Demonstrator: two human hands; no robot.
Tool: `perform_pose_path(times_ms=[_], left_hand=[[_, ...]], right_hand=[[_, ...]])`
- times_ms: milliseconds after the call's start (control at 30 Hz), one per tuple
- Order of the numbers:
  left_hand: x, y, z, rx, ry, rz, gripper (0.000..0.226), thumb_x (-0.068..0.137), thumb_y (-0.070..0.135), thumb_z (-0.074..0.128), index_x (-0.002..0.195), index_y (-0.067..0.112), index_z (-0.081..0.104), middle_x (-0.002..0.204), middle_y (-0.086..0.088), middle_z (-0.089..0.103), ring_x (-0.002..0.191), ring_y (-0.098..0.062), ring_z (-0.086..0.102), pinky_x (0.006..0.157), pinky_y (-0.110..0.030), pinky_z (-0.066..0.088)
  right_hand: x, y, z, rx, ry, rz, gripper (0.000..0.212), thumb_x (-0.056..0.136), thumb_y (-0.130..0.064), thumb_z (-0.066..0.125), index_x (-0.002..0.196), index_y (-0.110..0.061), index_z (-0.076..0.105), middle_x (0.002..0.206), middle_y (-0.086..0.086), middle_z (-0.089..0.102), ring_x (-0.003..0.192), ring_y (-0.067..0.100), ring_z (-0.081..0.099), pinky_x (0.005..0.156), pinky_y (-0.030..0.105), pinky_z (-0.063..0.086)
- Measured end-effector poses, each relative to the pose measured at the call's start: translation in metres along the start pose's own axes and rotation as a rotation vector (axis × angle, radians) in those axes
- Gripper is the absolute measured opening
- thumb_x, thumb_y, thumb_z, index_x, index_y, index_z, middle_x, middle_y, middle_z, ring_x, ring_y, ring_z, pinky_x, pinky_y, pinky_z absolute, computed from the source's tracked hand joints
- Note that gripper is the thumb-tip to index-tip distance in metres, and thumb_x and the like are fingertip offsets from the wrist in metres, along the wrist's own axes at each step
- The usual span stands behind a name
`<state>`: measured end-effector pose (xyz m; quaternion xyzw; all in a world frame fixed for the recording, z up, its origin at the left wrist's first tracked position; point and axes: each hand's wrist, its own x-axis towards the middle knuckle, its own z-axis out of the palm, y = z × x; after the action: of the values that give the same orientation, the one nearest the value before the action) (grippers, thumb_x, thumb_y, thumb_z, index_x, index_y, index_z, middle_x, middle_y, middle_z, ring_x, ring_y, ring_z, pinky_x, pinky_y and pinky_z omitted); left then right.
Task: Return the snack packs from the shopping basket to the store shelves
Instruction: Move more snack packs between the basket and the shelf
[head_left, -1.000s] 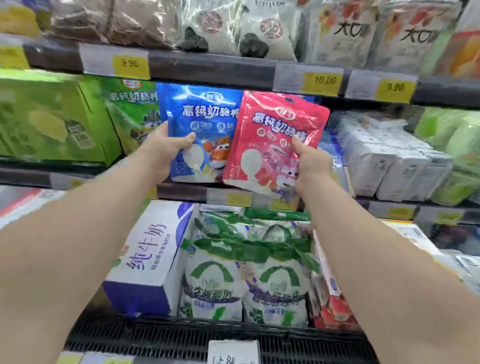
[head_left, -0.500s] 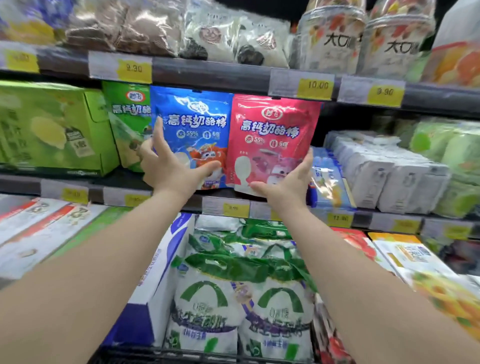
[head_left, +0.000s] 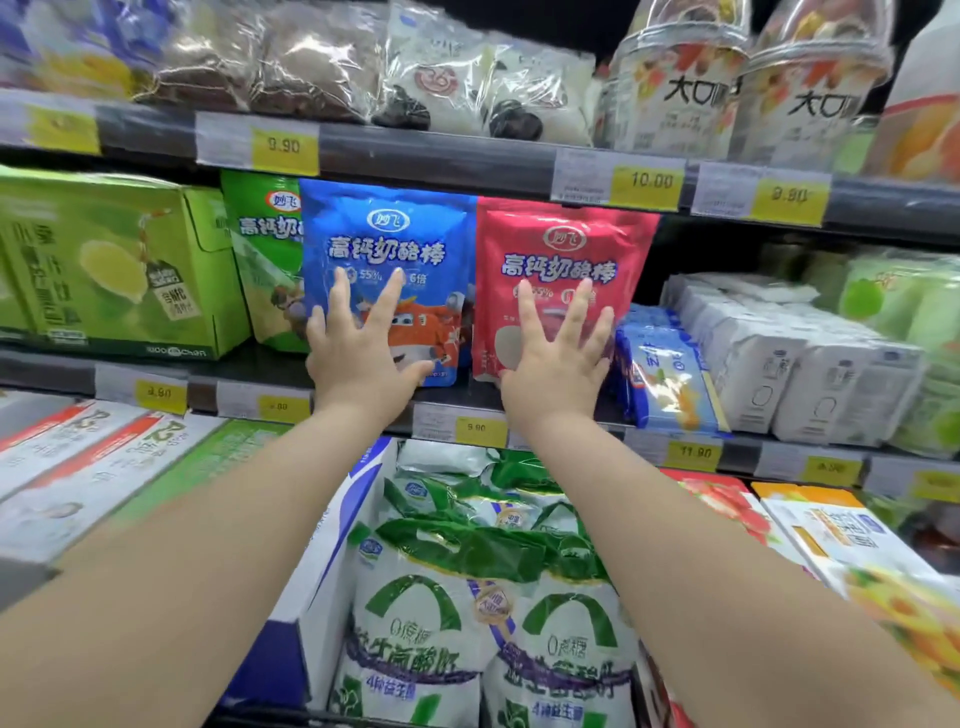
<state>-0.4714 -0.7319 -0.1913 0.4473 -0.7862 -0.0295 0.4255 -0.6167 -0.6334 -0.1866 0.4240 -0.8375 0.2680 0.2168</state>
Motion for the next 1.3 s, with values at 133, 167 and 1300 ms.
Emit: perform_pose_path(times_ms=[133,167,1300], left_hand=[[0.0,-0.007,0.005,0.017,-0.011,0.009,0.087,0.079,0.043,0.07,0.145,0.048,0.013,0.159,-0.008,0.0,0.138,-0.043,0.016,0.114,-0.046,0.016],[-0.001,-0.008,0.005,0.018,-0.008,0.018,0.087,0.08,0.043,0.069,0.145,0.048,0.012,0.159,-0.008,0.001,0.139,-0.043,0.016,0.114,-0.046,0.017],[-0.013,0.054,0.021,-0.398,-0.091,0.278,0.056,0.089,0.004,0.054,0.142,0.017,0.039,0.152,-0.007,0.033,0.14,-0.02,0.028,0.112,-0.026,0.02]], right_hand=[[0.018,0.005,0.007,-0.073,-0.027,0.107,0.089,0.087,-0.023,0.059,0.145,-0.048,-0.005,0.155,0.011,-0.023,0.141,0.041,-0.016,0.096,0.055,0.041],[0.022,0.007,0.009,-0.093,-0.031,0.124,0.089,0.087,-0.027,0.06,0.145,-0.047,-0.005,0.155,0.011,-0.023,0.141,0.041,-0.015,0.095,0.055,0.041],[-0.016,0.02,-0.016,0.001,0.181,-0.222,0.076,0.084,-0.04,0.059,0.149,-0.025,0.022,0.157,0.019,0.005,0.142,0.043,0.006,0.114,0.054,0.008]])
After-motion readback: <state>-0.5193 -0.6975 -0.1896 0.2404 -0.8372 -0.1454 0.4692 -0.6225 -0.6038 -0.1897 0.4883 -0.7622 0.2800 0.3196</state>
